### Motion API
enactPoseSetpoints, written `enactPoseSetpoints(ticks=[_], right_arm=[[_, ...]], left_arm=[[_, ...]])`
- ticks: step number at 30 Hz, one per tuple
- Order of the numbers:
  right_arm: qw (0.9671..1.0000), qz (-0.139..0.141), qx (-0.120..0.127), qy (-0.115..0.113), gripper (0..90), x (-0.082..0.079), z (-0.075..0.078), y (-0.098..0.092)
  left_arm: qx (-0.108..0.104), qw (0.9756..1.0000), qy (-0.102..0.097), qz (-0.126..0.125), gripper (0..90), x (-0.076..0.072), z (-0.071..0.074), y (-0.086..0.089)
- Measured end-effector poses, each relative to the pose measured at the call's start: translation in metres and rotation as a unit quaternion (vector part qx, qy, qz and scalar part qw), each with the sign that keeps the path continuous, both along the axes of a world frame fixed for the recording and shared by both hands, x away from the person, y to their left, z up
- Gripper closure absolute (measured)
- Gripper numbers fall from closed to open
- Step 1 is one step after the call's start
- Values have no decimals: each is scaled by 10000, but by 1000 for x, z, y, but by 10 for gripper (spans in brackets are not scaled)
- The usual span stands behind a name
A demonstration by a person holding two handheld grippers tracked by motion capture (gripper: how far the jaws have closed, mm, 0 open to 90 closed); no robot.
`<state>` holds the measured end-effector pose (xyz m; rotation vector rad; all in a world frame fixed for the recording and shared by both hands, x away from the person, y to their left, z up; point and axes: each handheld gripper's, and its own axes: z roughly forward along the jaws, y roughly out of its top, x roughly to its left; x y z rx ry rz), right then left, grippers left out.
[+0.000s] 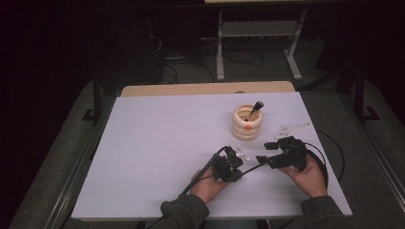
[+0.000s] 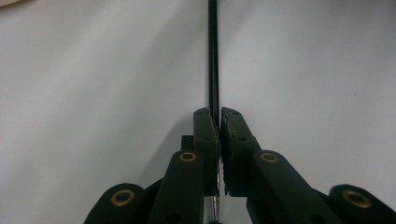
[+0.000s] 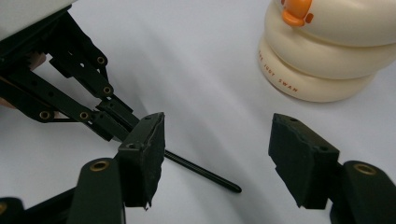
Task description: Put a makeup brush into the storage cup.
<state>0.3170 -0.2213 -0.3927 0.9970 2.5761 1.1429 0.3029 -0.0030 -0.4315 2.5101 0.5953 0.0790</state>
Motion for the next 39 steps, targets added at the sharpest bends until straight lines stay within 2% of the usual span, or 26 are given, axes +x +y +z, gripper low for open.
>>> enactPoseSetpoints(ticks=[4, 6, 10, 12, 14, 15, 17, 19, 22, 24, 30, 39], right_arm=[[10000, 23, -13, -8, 351, 0, 0, 0], [10000, 16, -14, 8, 352, 0, 0, 1], [10000, 11, -23, 3, 354, 0, -1, 1], [10000, 13, -19, -1, 356, 1, -1, 1], [10000, 17, -21, -1, 357, 0, -1, 1], [10000, 65, -30, -58, 358, 1, -1, 1], [10000, 23, -31, -19, 359, 0, -1, 1], [10000, 34, -14, -36, 359, 1, 0, 0], [10000, 24, 12, -48, 360, 1, 0, -1], [10000, 26, 18, -61, 361, 0, 0, -1], [10000, 12, 16, -6, 361, -1, 1, 0], [9998, 207, 36, -77, 362, -3, 5, 6]], left_arm=[[77, 10000, 19, 17, 845, 0, 1, -3], [245, 9997, 36, 33, 842, 0, 2, -9], [527, 9986, -66, -53, 844, -1, 4, -15], [539, 9985, 7, -80, 858, 1, 5, -16], [546, 9984, 38, -132, 860, 2, 5, -16], [523, 9985, -13, -154, 861, 1, 5, -16], [530, 9982, -140, -258, 862, 0, 5, -15], [463, 9984, -178, -268, 862, -1, 4, -13], [488, 9979, -267, -346, 862, -1, 5, -12], [368, 9986, -247, -274, 862, -2, 5, -12], [302, 9987, -259, -322, 862, -2, 11, -6], [212, 9985, -319, -403, 861, -3, 22, 12]])
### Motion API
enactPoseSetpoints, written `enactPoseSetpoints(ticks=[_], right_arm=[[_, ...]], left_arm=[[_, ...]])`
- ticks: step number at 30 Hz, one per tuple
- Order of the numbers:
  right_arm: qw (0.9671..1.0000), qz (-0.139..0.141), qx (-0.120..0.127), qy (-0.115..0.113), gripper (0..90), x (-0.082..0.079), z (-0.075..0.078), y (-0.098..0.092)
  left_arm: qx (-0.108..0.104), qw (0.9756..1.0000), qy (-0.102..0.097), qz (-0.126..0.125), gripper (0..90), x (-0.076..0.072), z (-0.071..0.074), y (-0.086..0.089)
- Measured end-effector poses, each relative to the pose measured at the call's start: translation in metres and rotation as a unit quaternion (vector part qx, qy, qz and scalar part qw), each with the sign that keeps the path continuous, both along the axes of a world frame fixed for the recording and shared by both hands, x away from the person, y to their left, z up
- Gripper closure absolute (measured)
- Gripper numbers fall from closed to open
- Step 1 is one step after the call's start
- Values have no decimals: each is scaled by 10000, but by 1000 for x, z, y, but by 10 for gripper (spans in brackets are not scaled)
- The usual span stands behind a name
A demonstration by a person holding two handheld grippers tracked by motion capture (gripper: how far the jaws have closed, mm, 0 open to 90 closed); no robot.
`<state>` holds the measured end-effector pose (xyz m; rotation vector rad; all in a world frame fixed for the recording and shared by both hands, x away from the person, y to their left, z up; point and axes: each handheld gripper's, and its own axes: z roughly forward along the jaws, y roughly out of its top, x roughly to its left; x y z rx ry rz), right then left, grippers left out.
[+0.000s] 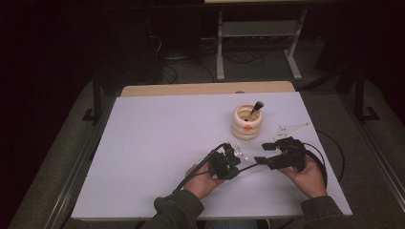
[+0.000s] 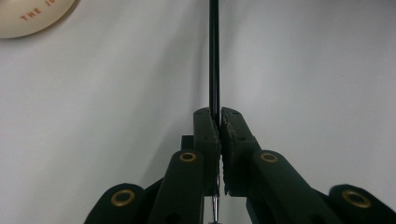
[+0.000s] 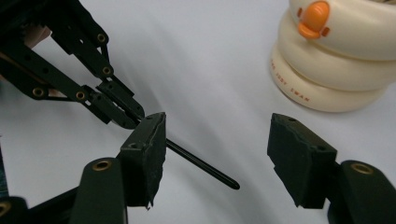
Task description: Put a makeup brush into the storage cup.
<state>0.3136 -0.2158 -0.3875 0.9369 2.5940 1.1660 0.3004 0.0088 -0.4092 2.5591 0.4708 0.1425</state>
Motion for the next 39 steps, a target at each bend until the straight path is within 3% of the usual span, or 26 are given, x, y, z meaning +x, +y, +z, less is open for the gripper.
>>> enactPoseSetpoints(ticks=[16, 22, 23, 29, 32, 35, 39], right_arm=[[9985, 532, -32, -113, 356, -6, 17, 28], [9974, 707, -60, -109, 356, -7, 25, 41], [9972, 740, -78, -102, 356, -8, 27, 43], [9935, 1096, -230, -205, 356, -7, 38, 62], [9915, 1257, -242, -213, 356, -8, 45, 73], [9889, 1449, -246, -199, 358, -8, 49, 83], [9841, 1736, -346, -161, 366, -4, 49, 94]], left_arm=[[-82, 9999, 58, -85, 861, 1, 21, 42], [-251, 9996, 84, -100, 861, -2, 28, 60], [-188, 9997, 50, -173, 861, -1, 31, 63], [-297, 9992, 65, -241, 861, -4, 40, 80], [-217, 9994, 46, -279, 860, -6, 42, 87], [-194, 9992, 12, -361, 860, -7, 44, 93], [-315, 9987, 25, -403, 860, -10, 47, 99]])
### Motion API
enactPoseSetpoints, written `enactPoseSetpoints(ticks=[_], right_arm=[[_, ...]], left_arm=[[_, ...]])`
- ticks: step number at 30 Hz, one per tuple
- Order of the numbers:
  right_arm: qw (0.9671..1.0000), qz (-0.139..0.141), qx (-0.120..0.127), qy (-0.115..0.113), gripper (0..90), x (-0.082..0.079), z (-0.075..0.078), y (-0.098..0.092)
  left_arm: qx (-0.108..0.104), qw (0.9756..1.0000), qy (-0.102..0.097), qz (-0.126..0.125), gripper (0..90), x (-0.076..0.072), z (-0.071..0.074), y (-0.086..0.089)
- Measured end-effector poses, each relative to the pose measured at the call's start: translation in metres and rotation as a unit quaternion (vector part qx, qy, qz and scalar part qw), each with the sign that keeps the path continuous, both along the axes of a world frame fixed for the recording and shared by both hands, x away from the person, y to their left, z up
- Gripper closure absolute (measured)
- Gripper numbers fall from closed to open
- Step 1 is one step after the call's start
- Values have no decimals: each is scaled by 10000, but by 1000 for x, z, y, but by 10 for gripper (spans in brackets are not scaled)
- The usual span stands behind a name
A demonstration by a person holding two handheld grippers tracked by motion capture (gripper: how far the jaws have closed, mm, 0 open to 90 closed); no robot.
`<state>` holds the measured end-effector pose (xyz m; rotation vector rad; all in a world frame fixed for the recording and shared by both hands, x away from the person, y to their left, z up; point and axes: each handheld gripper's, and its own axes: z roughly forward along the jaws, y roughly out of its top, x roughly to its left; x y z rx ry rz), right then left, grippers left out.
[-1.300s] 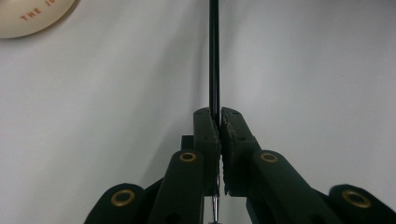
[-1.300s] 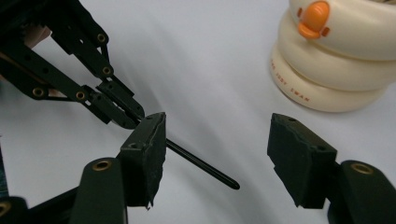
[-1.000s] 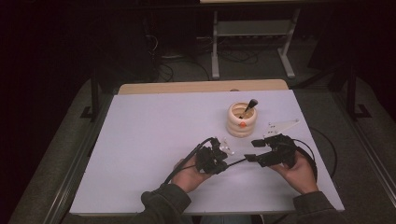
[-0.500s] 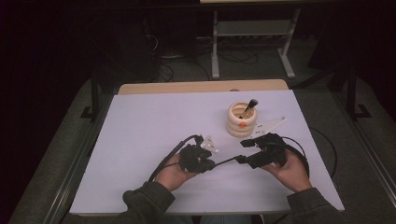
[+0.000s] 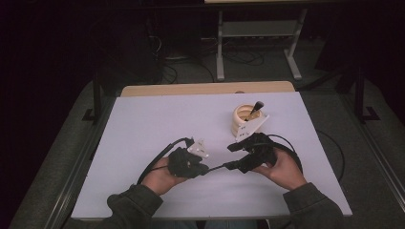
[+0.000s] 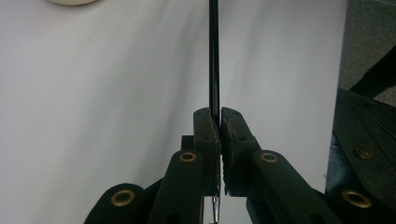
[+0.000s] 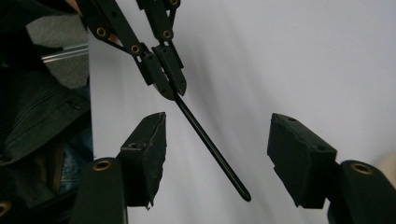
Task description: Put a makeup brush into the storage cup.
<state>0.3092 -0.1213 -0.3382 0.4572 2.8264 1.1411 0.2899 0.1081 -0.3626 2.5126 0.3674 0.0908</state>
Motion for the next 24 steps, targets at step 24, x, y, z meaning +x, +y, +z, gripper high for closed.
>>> enactPoseSetpoints(ticks=[24], right_arm=[[9890, 1253, -561, 547, 673, 2, -19, 40]], left_arm=[[-146, 9973, -30, -714, 860, -9, 12, 6]])
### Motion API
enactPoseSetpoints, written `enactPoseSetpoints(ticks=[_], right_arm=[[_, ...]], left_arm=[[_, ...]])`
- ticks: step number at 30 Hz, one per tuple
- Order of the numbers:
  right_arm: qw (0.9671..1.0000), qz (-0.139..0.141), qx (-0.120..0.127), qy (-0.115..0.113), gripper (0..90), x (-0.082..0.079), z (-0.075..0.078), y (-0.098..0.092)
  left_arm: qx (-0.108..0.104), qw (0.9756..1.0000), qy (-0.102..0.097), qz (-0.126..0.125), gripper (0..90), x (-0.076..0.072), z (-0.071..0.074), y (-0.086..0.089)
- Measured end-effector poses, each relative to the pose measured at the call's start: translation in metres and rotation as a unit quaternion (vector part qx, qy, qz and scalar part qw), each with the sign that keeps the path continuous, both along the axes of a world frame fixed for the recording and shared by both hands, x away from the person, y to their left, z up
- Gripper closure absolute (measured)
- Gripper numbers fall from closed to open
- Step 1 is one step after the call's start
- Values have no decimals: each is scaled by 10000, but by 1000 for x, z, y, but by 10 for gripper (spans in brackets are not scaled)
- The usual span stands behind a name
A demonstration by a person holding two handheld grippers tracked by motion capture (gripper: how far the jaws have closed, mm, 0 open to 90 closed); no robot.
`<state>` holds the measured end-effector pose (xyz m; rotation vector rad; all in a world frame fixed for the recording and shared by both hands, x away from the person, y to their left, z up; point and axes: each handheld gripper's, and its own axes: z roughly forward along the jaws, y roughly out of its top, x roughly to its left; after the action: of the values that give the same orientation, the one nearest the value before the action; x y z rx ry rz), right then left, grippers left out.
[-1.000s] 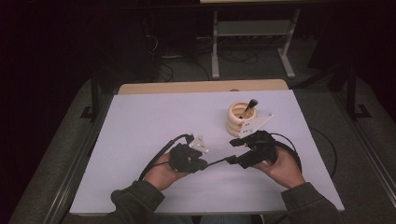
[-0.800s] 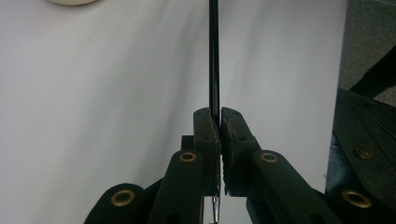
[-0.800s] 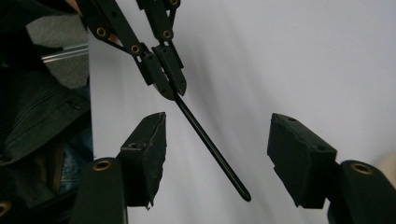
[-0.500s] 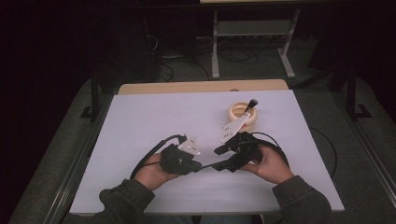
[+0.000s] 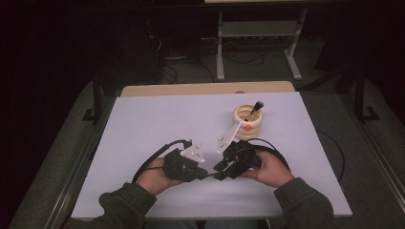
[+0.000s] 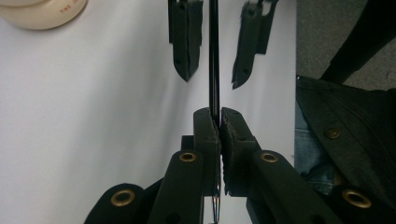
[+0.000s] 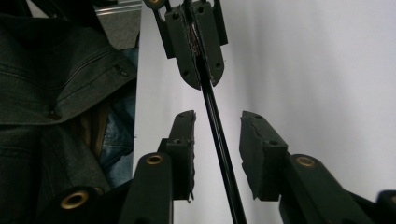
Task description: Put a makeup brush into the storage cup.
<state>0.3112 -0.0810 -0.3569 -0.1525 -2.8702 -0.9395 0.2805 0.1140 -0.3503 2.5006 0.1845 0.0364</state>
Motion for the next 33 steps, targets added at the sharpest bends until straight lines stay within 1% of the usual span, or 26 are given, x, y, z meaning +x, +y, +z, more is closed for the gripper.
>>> enactPoseSetpoints(ticks=[1, 3, 4, 6, 7, 8, 12, 13, 16, 18, 19, 20, 23, 24, 26, 27, 28, 31, 33], right_arm=[[10000, 71, -23, 42, 687, 0, -1, 1], [9999, 105, -61, 80, 728, 0, -2, 2], [9998, 138, -79, 104, 746, 0, -3, 3], [9997, 164, -114, 104, 779, -1, -4, 3], [9997, 164, -114, 104, 779, -1, -4, 3], [9996, 180, -145, 134, 806, -1, -5, 3], [9995, 272, -140, 125, 837, -2, -5, 3], [9994, 297, -149, 90, 843, -3, -5, 3], [9992, 329, -216, 113, 847, -7, -6, 4], [9992, 341, -217, 49, 848, -8, -6, 5], [9993, 324, -201, 54, 848, -9, -6, 4], [9993, 309, -204, 41, 848, -9, -6, 3], [9996, 277, -114, 6, 848, -9, -6, -2], [9996, 269, -92, 29, 847, -9, -6, -4], [9997, 247, -27, 8, 847, -9, -6, -7], [9997, 229, -4, 6, 847, -9, -6, -8], [9997, 224, 24, -35, 847, -9, -6, -9], [9999, 143, 77, -46, 847, -10, -6, -11], [9998, 148, 103, -75, 847, -10, -5, -11]], left_arm=[[9, 10000, -19, -27, 860, 0, 0, 0], [17, 10000, -17, -39, 860, -1, 0, -1], [30, 9999, -39, -89, 860, 0, 0, -1], [27, 9999, -10, -140, 860, 0, 0, -1], [27, 9999, -10, -140, 860, 0, 0, -1], [3, 9999, 11, -148, 860, 0, 0, -1], [-30, 9998, 21, -194, 858, 0, -1, -1], [14, 9997, 17, -242, 857, 0, -1, -1], [28, 9996, 116, -273, 852, 0, -3, -2], [-13, 9995, 237, -221, 833, 1, -3, -1], [-28, 9995, 233, -204, 772, 2, -4, 0], [-57, 9994, 271, -215, 741, 2, -4, 2], [-12, 9995, 253, -200, 694, 2, -5, 6], [-67, 9994, 334, -117, 691, 2, -6, 7], [-22, 9994, 333, -96, 689, 3, -8, 10], [-32, 9992, 391, -37, 690, 3, -8, 11], [-45, 9992, 405, -19, 698, 4, -8, 12], [-76, 9991, 402, -63, 750, 5, -8, 13], [-71, 9991, 421, -73, 787, 4, -7, 12]])
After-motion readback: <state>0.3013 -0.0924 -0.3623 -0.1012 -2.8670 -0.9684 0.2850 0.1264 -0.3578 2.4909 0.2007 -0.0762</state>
